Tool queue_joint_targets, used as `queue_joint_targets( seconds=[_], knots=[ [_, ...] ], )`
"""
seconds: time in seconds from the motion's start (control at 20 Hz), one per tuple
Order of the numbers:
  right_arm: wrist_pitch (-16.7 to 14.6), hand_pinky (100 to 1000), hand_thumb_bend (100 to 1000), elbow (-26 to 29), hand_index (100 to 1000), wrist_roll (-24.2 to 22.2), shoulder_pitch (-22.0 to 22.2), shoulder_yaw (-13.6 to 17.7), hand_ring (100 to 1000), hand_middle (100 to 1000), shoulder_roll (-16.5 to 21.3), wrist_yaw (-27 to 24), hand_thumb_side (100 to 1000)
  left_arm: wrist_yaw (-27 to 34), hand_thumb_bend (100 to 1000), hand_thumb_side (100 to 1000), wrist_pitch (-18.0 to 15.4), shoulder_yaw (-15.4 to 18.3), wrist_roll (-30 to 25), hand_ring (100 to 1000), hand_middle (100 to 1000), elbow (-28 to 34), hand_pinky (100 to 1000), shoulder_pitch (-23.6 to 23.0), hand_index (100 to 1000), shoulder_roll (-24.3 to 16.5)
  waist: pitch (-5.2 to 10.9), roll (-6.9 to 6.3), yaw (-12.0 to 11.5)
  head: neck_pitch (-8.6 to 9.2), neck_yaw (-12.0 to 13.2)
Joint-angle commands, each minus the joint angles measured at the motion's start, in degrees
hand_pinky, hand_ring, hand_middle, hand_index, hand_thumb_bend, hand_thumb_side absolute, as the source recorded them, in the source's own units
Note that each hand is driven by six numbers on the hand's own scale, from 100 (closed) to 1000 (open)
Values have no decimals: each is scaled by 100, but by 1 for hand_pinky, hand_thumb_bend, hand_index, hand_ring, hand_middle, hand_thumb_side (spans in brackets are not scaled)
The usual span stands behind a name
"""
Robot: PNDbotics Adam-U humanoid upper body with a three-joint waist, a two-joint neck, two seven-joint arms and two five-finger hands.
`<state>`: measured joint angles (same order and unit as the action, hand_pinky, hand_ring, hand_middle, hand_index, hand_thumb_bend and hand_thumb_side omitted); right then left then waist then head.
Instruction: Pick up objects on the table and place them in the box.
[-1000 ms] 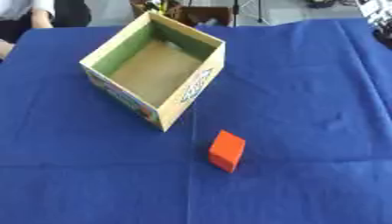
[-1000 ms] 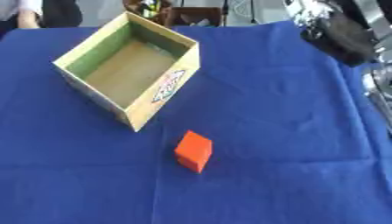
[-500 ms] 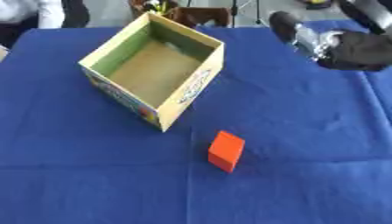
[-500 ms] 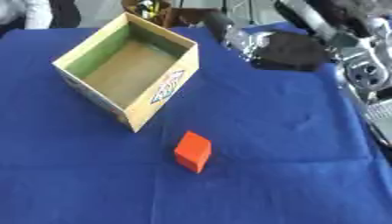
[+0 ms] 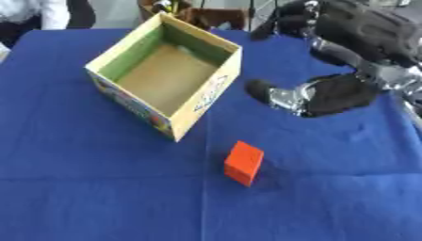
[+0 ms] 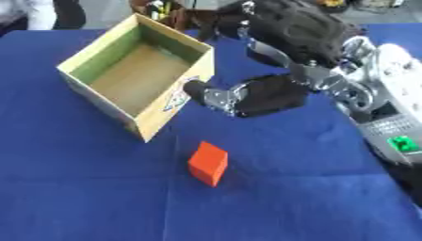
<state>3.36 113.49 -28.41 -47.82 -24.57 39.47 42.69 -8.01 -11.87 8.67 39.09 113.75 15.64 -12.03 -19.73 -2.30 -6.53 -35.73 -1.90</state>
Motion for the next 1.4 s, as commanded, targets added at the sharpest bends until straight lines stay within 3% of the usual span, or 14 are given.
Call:
queue_joint_targets(
  seconds=[0.05,0.3,0.35,0.45,0.5,0.6,0.8,1.05,1.4],
  knots=[
    [0,770,354,110,843,-192,-80,-83,759,700,20,119,1000,26,115,1000,-6,-19,-33,684,620,84,382,24,730,-102,148,15,9,-35,31],
    [13,765,423,110,847,-566,-50,-311,761,661,-66,143,1000,32,115,1000,4,-30,-47,686,621,84,382,16,730,-108,165,42,35,-60,60],
    [11,768,487,110,863,-630,-38,-348,771,664,-78,147,1000,33,115,1000,5,-33,-51,686,621,84,382,14,730,-110,169,45,41,-67,69],
    [1,768,487,110,863,-757,-17,-406,771,664,-95,149,1000,36,115,1000,6,-35,-55,686,621,84,382,11,730,-114,175,49,46,-73,77],
    [18,783,668,110,912,-872,30,-454,804,677,-107,92,1000,36,116,1000,5,-35,-55,686,620,84,382,11,730,-116,177,54,47,-71,77],
    [114,779,792,110,911,-1152,89,-495,811,669,-128,-52,1000,39,114,1000,5,-36,-57,687,620,84,382,7,730,-114,179,57,53,-65,83],
    [301,799,806,110,912,-1595,153,-516,836,692,-169,-263,995,38,118,1000,-2,-36,-54,687,619,84,383,5,731,-113,189,59,72,-67,81],
    [387,812,762,110,911,-1873,252,-524,847,693,-206,-245,898,21,120,1000,-13,-38,-58,688,619,84,383,-1,731,-115,207,73,96,-78,91],
    [799,817,711,110,901,-1901,491,-532,853,694,-258,32,894,-6,117,1000,-5,-46,-67,689,618,84,382,-11,729,-106,202,91,117,-70,68]
  ],
)
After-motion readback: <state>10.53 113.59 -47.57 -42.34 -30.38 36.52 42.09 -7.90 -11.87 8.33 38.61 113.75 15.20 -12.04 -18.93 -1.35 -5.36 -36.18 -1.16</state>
